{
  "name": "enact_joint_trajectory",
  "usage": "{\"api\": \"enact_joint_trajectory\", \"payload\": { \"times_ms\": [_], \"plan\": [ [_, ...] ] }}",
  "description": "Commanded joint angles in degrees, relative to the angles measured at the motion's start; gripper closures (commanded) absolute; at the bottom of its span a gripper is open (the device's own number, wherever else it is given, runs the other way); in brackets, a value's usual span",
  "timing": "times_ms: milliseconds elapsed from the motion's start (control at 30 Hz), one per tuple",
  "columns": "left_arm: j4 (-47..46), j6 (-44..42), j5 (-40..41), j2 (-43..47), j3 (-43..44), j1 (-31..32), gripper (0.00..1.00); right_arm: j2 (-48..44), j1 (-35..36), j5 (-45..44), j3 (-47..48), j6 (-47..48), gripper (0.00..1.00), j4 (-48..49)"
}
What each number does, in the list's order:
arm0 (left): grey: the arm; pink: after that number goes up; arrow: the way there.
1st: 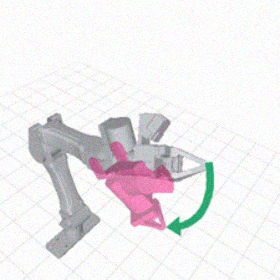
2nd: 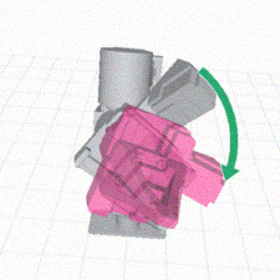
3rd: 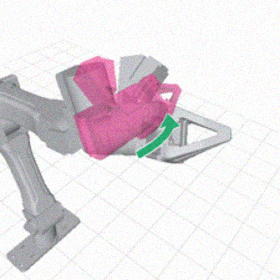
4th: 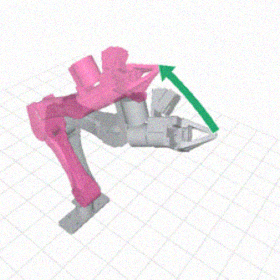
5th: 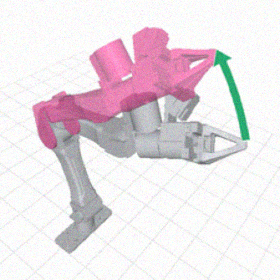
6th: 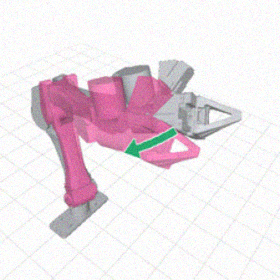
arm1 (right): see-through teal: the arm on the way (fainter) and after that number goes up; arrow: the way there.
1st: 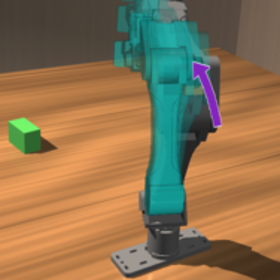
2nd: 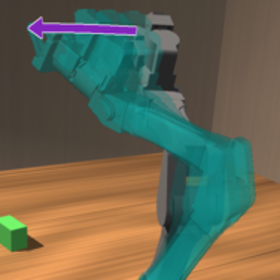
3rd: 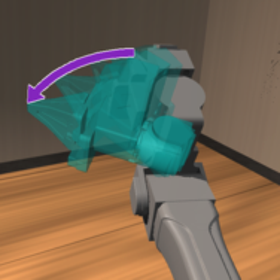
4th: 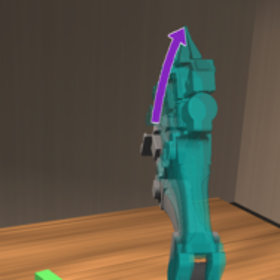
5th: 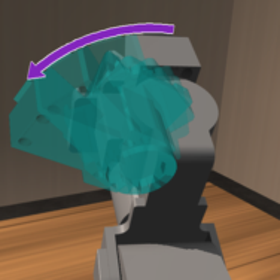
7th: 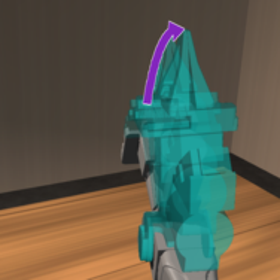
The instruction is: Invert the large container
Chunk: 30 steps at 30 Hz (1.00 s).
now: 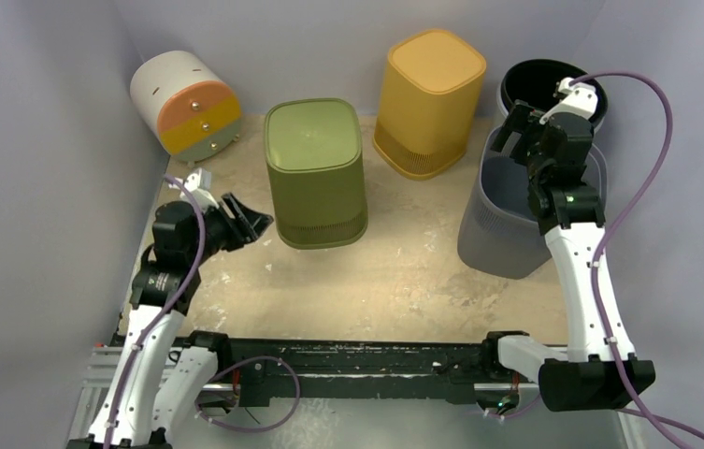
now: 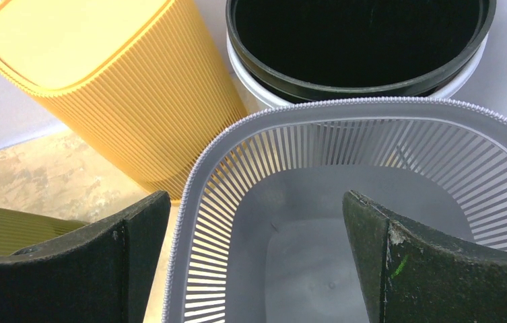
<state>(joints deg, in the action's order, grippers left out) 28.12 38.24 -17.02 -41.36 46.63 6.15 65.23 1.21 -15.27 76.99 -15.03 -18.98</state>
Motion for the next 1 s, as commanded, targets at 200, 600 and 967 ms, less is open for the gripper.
{"api": "enact_joint_trajectory", "payload": {
  "times_ms": [200,600,967],
  "plan": [
    [-15.4,9.0,-6.4,0.1,-12.6,2.1,0.49,-1.0,0.0,-2.0,-0.6,0.3,0.00,2.2],
    [-41.9,16.9,22.6,-22.8,-12.6,24.8,0.51,-1.1,0.0,-1.3,-1.9,-0.4,0.00,1.9],
    [-61.6,16.3,45.3,-39.9,-7.4,25.2,0.50,-1.0,0.0,-0.8,-3.8,-1.0,0.00,3.0]
  ]
}}
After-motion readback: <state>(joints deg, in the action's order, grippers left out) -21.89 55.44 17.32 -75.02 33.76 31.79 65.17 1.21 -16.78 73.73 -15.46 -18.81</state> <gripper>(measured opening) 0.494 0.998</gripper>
